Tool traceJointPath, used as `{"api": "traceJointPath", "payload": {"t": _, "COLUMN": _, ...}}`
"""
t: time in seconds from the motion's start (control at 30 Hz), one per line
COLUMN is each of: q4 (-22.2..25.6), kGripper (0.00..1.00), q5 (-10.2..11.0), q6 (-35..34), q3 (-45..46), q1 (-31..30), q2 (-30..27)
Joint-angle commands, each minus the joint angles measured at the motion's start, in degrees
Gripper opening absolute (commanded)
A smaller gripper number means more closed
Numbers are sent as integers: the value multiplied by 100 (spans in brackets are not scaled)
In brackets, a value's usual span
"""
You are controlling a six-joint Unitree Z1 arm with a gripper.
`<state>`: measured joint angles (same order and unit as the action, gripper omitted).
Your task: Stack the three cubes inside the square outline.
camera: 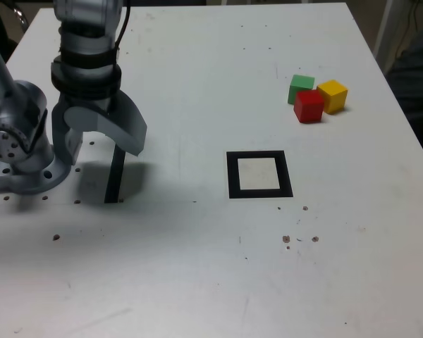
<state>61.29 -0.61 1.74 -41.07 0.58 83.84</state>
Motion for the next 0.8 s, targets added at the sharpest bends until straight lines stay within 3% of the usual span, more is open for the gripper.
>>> {"api": "traceJointPath", "payload": {"t": 0.0, "q4": -1, "kGripper": 100, "q5": 0, "q6": -7, "q3": 4, "q1": 12, "q2": 32}}
{"api": "traceJointPath", "payload": {"t": 0.43, "q4": 0, "kGripper": 100, "q5": 23, "q6": -6, "q3": -42, "q1": 12, "q2": 95}}
{"api": "traceJointPath", "payload": {"t": 0.77, "q4": 95, "kGripper": 100, "q5": 81, "q6": 112, "q3": -717, "q1": 12, "q2": 682}}
